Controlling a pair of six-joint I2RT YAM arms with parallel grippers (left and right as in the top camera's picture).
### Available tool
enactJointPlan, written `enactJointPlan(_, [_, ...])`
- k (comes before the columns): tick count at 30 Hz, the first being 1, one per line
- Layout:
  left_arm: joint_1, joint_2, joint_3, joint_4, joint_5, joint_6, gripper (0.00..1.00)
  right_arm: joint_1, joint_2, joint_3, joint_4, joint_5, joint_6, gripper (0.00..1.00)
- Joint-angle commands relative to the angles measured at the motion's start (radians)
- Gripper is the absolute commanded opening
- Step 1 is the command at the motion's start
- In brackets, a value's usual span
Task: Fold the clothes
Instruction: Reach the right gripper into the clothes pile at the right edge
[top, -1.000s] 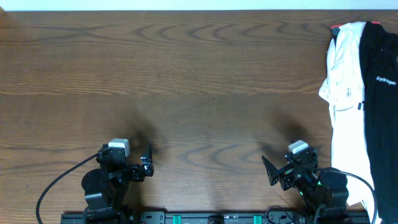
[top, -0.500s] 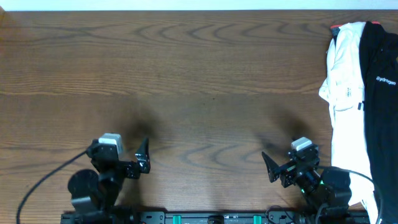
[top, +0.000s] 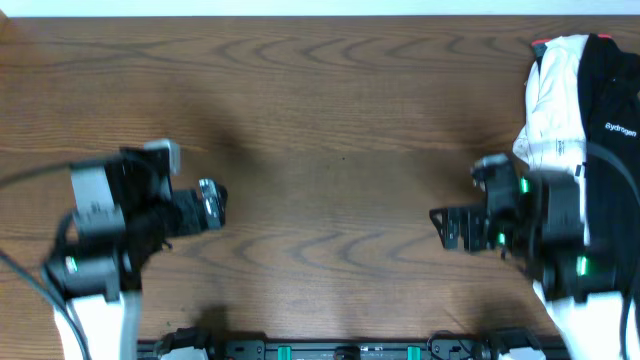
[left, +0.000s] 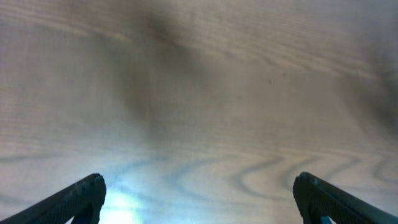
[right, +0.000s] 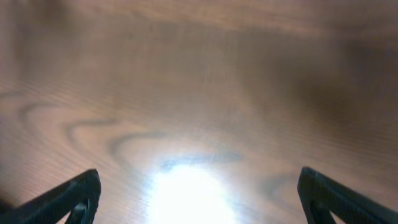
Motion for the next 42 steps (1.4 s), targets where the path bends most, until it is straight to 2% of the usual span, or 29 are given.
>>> enactJointPlan(1, [-0.001,0.1,0.156,-0.089,-0.01,0.019,0.98,-0.008,0.178,0.235,-0.097,-0.103,0.021,0.99])
enactJointPlan(4, [-0.001,0.155,0.22,-0.138,-0.004,0.026,0.98,-0.006,0.303,0.359,-0.15,-0.217,0.02,0.99])
enactJointPlan(6, [-0.001,0.161,0.22,-0.138,0.031,0.0,0.98,-0.006,0.348,0.375,-0.141,-0.216,0.021,0.99])
enactJointPlan(8, [-0.001,0.163,0.22,-0.142,0.084,-0.006,0.98,-0.013,0.382,0.387,-0.119,-0.161,0.032,0.99])
enactJointPlan(11, [-0.001,0.163,0.22,-0.146,0.096,-0.005,0.98,-0.058,0.418,0.43,-0.106,0.08,0.197,0.99])
enactJointPlan(14, [-0.001,0.164,0.22,-0.151,0.097,-0.006,0.98,-0.15,0.459,0.513,-0.124,0.214,0.259,0.99])
enactJointPlan(17, [-0.001,0.164,0.22,-0.151,0.097,-0.005,0.98,-0.264,0.542,0.627,-0.175,0.221,0.277,0.91])
enactJointPlan(19, [-0.001,0.166,0.22,-0.147,0.097,-0.006,0.98,-0.339,0.629,0.716,-0.211,0.235,0.276,0.9])
enactJointPlan(29, [-0.001,0.166,0.22,-0.145,0.097,-0.006,0.98,-0.563,1.001,1.031,-0.216,0.267,0.276,0.91])
enactJointPlan(33, [-0.001,0.166,0.22,-0.14,0.097,-0.006,0.98,-0.607,1.091,1.043,-0.142,0.313,0.294,0.9])
enactJointPlan(42, [-0.001,0.167,0.219,-0.106,0.096,-0.006,0.98,-0.64,1.246,1.043,-0.041,0.318,0.323,0.77])
